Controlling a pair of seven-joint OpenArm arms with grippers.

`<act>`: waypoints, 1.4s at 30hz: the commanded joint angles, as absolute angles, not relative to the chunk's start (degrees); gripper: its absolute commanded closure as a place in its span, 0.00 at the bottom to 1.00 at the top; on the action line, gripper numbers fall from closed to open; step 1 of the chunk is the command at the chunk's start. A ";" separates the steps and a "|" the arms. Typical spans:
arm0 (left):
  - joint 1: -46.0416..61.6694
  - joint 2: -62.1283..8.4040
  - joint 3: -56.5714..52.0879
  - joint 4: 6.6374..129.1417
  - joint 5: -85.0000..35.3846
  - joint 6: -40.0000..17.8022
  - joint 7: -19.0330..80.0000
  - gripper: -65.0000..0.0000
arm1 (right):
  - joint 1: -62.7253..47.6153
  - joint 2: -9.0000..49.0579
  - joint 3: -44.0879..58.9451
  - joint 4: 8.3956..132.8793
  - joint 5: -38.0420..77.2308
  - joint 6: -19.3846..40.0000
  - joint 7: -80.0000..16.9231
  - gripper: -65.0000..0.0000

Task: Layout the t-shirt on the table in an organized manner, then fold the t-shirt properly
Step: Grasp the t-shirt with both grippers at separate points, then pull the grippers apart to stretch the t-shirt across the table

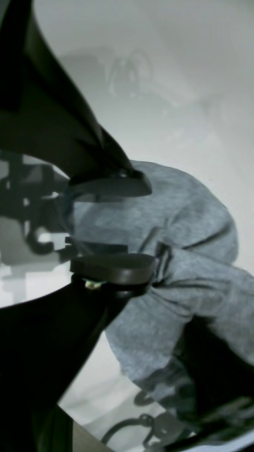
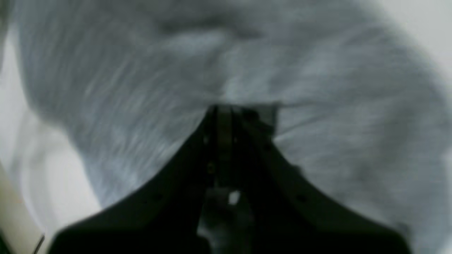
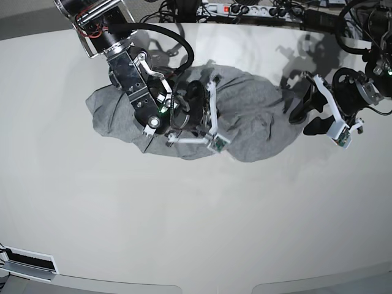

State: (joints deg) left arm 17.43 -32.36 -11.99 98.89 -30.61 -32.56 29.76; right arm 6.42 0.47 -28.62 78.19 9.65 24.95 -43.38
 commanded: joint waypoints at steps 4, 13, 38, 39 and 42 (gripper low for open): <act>16.97 -33.23 -8.16 99.61 -26.15 -36.56 26.89 0.56 | 8.12 -0.01 -28.40 85.27 10.72 24.36 -44.25 0.73; 11.20 -33.15 11.31 95.46 -4.27 -27.81 19.22 0.52 | 8.91 0.05 -25.82 88.53 10.50 23.16 -50.98 0.49; -13.19 -35.11 20.45 102.74 -4.16 -18.94 35.68 1.00 | 5.78 7.64 -8.25 88.47 21.17 36.93 -52.34 0.49; -13.47 -35.38 20.45 102.80 -4.19 -19.22 35.97 1.00 | 5.26 7.88 -8.25 88.47 21.23 37.28 -52.34 0.49; -13.67 -36.45 20.45 102.76 -6.37 -20.58 36.16 1.00 | 3.16 9.08 -8.25 88.44 23.20 39.29 -52.34 0.49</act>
